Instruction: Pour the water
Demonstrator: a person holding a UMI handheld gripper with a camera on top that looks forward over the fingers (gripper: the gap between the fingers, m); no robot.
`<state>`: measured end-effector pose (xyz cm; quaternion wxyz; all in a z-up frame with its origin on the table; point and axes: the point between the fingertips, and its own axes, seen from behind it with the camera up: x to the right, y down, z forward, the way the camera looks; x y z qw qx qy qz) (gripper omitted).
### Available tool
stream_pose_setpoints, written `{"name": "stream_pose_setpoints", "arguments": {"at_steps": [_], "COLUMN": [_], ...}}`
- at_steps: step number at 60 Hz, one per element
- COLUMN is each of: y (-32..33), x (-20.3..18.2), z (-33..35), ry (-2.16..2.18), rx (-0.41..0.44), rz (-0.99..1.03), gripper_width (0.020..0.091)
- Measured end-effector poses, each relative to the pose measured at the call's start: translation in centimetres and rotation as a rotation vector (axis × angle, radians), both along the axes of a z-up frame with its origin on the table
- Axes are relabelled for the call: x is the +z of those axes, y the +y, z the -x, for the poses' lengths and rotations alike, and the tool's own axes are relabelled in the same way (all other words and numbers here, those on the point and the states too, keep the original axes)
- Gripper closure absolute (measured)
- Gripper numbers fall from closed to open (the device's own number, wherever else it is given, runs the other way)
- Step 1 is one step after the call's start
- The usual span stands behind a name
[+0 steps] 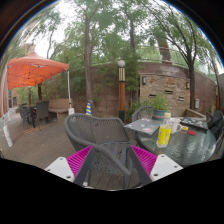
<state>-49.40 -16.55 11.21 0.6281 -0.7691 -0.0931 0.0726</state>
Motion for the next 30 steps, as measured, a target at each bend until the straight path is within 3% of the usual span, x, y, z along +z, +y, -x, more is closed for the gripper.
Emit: {"name": "stream_pose_setpoints", "arguments": {"at_steps": [19,30], "y": [2.2,6.4], "x": [0.0,-0.9], "z": [-4.4,-9.9], "ry": [0.008,-0.015], "rx": [-0.06,-0.149], "rz": [-0.025,-0.027], "gripper_width": [0.0284,0.0285]}}
